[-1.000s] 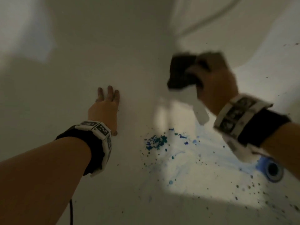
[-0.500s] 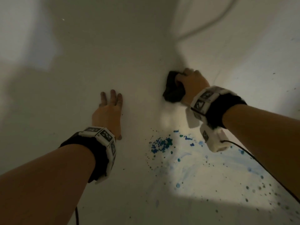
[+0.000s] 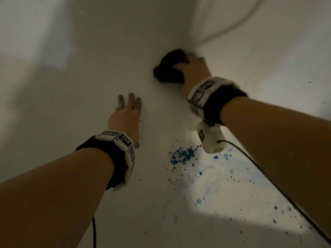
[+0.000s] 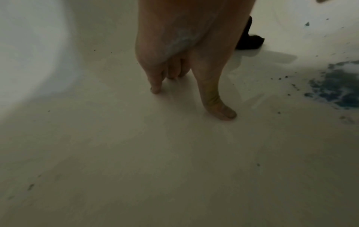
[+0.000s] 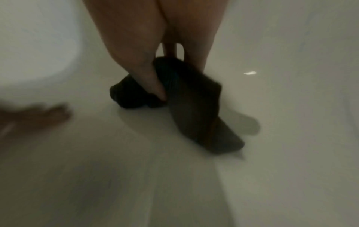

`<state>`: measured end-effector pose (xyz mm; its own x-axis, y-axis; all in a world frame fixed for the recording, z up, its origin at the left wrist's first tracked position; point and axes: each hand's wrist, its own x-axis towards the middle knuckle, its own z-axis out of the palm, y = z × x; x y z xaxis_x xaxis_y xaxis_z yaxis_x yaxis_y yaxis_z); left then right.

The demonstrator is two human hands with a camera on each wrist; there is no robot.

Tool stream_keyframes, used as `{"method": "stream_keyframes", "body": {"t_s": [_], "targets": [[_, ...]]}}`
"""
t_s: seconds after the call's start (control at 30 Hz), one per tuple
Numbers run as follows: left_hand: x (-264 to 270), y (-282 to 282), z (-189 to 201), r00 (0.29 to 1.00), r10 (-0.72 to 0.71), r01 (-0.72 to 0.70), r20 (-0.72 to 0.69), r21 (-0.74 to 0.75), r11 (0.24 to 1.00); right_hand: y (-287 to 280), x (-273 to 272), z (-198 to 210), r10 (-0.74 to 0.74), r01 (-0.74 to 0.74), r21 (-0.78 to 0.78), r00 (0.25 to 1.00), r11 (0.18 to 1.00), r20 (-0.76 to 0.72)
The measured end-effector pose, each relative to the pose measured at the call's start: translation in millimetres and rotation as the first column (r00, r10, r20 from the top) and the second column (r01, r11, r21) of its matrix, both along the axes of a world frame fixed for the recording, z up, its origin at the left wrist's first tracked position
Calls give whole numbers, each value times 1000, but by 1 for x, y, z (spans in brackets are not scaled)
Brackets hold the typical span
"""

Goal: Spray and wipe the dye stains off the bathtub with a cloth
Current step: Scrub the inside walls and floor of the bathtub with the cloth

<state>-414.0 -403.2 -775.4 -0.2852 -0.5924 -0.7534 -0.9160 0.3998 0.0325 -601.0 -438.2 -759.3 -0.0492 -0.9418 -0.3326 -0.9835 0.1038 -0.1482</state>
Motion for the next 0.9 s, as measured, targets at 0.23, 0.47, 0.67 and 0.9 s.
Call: {"method": "stream_keyframes", "body": {"t_s": [0.23, 0.47, 0.67, 0.9], "targets": [[17, 5, -2, 996, 34, -37, -76, -36, 999, 99, 33, -1, 447, -437, 288, 894, 852, 33], [63, 37, 1, 980, 197, -197, -31, -5, 980, 85, 13, 22, 78, -112, 180, 979, 977, 190], [59, 34, -1, 975, 223, -222, -10, 35, 974, -2, 61, 16, 65, -73, 33, 978, 997, 199], [61, 32, -2, 975, 221, -221, -18, 7, 975, 82, 86, -3, 515, -493, 265, 857, 829, -13]]}}
